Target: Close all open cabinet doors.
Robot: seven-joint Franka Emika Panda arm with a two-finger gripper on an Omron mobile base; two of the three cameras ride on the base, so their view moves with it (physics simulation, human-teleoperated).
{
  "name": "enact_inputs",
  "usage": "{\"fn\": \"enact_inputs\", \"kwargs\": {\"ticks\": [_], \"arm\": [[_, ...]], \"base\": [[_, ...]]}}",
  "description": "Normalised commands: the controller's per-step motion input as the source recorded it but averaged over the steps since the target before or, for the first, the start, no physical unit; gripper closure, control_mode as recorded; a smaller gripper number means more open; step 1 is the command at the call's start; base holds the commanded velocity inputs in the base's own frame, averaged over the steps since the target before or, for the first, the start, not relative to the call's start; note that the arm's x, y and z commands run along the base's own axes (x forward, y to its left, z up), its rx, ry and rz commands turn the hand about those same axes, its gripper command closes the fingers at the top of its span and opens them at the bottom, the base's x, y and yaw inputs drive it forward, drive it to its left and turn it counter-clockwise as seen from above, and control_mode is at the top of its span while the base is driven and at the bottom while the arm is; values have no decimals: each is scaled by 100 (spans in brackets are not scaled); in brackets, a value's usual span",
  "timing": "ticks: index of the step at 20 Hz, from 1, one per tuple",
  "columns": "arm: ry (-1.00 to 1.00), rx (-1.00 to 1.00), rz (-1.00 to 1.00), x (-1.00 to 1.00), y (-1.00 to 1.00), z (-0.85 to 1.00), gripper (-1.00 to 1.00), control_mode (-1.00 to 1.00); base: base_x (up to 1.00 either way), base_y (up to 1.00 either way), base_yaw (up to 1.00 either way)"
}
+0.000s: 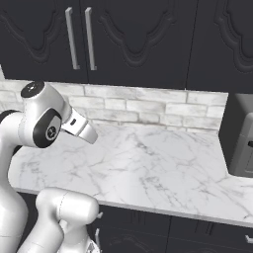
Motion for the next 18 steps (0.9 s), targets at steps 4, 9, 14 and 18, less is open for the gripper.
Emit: {"fn": "enact_inputs", "kwargs": {"ticks": [4, 9, 14, 18], "arm": [[0, 0, 0, 0, 0, 0, -100, -100], [0, 0, 0, 0, 0, 0, -100, -100], [0, 0, 0, 0, 0, 0, -100, -100], [0, 0, 0, 0, 0, 0, -100, -100]], "base": [[0, 0, 0], [0, 0, 0], [0, 0, 0], [0, 0, 0]]}}
